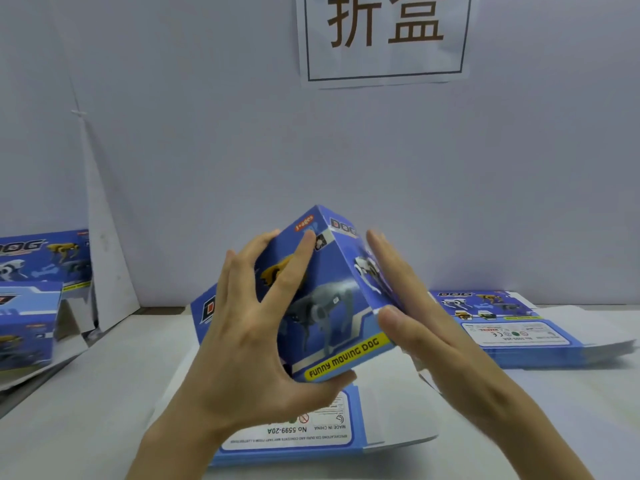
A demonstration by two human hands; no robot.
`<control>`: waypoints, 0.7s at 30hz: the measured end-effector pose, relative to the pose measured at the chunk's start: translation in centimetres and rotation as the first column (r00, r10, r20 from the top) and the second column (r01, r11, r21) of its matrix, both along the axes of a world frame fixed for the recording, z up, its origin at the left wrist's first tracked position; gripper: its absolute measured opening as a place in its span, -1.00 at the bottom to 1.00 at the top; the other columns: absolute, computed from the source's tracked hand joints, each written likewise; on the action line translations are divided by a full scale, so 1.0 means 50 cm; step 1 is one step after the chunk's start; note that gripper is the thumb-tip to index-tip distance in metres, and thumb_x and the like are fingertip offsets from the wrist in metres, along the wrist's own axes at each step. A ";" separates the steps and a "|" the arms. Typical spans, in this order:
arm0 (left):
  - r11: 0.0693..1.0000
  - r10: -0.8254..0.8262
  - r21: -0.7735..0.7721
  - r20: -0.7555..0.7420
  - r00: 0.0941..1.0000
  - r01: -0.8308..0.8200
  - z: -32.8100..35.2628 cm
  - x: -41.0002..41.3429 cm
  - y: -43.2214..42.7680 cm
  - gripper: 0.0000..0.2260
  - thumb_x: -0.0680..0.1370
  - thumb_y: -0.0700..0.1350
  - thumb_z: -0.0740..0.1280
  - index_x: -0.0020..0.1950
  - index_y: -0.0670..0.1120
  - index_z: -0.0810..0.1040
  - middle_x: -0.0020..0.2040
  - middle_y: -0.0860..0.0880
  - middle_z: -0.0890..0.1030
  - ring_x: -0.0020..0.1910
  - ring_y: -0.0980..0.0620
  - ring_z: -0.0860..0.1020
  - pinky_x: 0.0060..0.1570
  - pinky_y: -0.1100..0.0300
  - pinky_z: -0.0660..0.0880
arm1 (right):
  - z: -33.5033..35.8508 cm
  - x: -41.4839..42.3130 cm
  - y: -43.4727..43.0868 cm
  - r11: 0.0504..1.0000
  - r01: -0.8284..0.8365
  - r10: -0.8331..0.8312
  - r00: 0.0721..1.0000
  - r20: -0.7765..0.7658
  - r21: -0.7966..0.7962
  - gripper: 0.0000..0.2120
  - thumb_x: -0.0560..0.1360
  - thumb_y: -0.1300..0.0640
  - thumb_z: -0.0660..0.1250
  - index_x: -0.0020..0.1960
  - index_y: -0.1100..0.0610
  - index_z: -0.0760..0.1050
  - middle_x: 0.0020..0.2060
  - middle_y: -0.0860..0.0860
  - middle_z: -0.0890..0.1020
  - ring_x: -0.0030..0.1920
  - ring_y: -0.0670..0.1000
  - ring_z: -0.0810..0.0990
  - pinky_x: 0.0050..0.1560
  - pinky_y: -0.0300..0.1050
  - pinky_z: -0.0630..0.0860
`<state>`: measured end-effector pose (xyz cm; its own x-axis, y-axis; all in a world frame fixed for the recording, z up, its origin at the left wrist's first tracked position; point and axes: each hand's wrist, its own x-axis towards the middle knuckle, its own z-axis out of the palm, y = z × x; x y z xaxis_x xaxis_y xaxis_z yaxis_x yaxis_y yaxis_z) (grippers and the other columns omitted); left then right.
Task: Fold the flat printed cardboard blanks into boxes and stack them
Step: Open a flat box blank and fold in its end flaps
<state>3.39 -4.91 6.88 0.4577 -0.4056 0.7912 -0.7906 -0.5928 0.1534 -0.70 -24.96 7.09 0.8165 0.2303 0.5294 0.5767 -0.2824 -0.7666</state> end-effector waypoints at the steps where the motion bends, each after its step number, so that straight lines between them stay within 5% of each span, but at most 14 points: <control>1: 1.000 -0.002 -0.015 0.017 1.000 0.002 -0.003 0.000 -0.003 -0.02 0.23 0.35 0.40 0.55 0.07 0.11 0.43 -0.06 0.16 0.43 -0.12 0.24 0.28 -0.23 0.37 | 0.002 -0.002 0.003 0.999 0.014 -0.013 0.999 0.031 -0.038 -0.37 0.29 -0.53 0.15 0.33 -0.58 0.05 0.45 -0.47 0.04 0.44 -0.37 0.12 0.27 -0.35 0.39; 5: 0.999 -0.018 -0.049 0.040 0.999 0.020 -0.005 -0.001 -0.006 -0.04 0.23 0.33 0.40 0.54 0.06 0.12 0.41 0.02 0.14 0.39 -0.05 0.26 0.32 -0.01 0.36 | 0.001 -0.002 0.011 0.989 0.052 -0.040 0.995 0.087 -0.139 -0.45 0.38 -0.46 0.06 0.35 -0.57 -0.01 0.44 -0.49 -0.03 0.40 -0.46 0.05 0.17 -0.56 0.30; 7: 0.999 -0.034 -0.037 0.016 0.999 0.035 -0.003 0.000 0.001 -0.03 0.23 0.32 0.41 0.55 0.08 0.11 0.43 0.03 0.13 0.40 -0.07 0.25 0.37 -0.07 0.32 | 0.007 -0.005 0.006 0.986 0.043 -0.034 0.998 0.057 -0.159 -0.42 0.38 -0.45 0.09 0.37 -0.56 0.00 0.43 -0.51 -0.03 0.39 -0.48 0.06 0.10 -0.63 0.27; 10: 0.992 0.007 0.123 0.058 0.998 -0.014 -0.005 0.009 0.005 -0.06 0.26 0.31 0.37 0.55 0.06 0.11 0.48 -0.08 0.13 0.50 -0.10 0.12 0.41 -0.31 0.09 | 0.009 -0.005 -0.001 0.986 0.099 -0.105 0.994 -0.039 -0.137 -0.27 0.33 -0.42 0.26 0.38 -0.56 -0.04 0.27 -0.55 0.25 0.25 -0.45 0.35 -0.01 -0.56 0.42; 12: 0.964 0.064 0.247 0.144 0.988 -0.099 -0.007 0.014 -0.002 -0.13 0.30 0.33 0.30 0.53 0.05 0.14 0.51 -0.14 0.14 0.53 -0.15 0.05 0.44 -0.27 -0.08 | 0.003 0.006 -0.006 0.988 0.152 -0.156 0.979 -0.134 -0.036 -0.10 0.36 -0.23 0.42 0.43 -0.49 -0.15 0.00 -0.52 0.44 0.03 -0.36 0.56 -0.19 -0.41 0.55; 14: 0.956 0.123 0.252 0.131 0.984 -0.153 -0.011 0.016 -0.011 -0.17 0.33 0.36 0.24 0.53 0.04 0.15 0.52 -0.17 0.14 0.52 -0.19 0.05 0.43 -0.31 -0.04 | 0.000 0.023 -0.015 0.979 0.198 -0.180 0.957 -0.227 0.057 0.04 0.37 0.00 0.52 0.48 -0.37 -0.19 -0.08 -0.33 0.54 -0.14 -0.28 0.64 -0.34 -0.39 0.52; 17: 0.970 0.239 0.073 -0.124 0.963 -0.231 -0.023 0.025 -0.016 -0.05 0.29 0.44 0.22 0.56 0.14 -0.11 0.54 -0.10 -0.10 0.54 -0.08 -0.10 0.47 -0.23 -0.01 | 0.001 0.033 -0.030 0.910 0.286 -0.194 0.934 -0.301 0.300 0.19 0.14 0.10 0.53 0.52 -0.28 -0.16 -0.02 -0.01 0.53 -0.21 -0.13 0.69 -0.38 -0.32 0.54; 19: 0.955 0.247 -0.075 -0.325 0.913 -0.286 -0.029 0.031 -0.014 0.05 0.19 0.50 0.22 0.46 0.29 -0.36 0.49 0.09 -0.37 0.50 0.09 -0.33 0.50 -0.09 -0.12 | -0.001 0.044 -0.031 0.840 0.341 -0.241 0.931 -0.273 0.422 0.17 0.11 0.12 0.47 0.51 -0.27 -0.14 -0.05 0.03 0.53 -0.22 -0.11 0.69 -0.37 -0.30 0.54; 21: 0.906 0.134 -0.292 -0.489 0.862 -0.307 -0.026 0.034 -0.013 0.06 0.10 0.56 0.19 0.39 0.39 -0.41 0.48 0.20 -0.41 0.43 0.27 -0.40 0.43 0.11 -0.15 | -0.006 0.052 -0.023 0.799 0.325 -0.223 0.941 -0.253 0.506 0.09 0.14 0.14 0.45 0.48 -0.30 -0.07 -0.08 0.03 0.56 -0.20 -0.10 0.70 -0.35 -0.29 0.55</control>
<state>5.08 -5.57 5.60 0.8386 0.0116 0.5446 -0.4375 -0.5813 0.6861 1.92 -26.11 6.77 0.8908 -0.2939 0.3465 0.3825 0.0736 -0.9210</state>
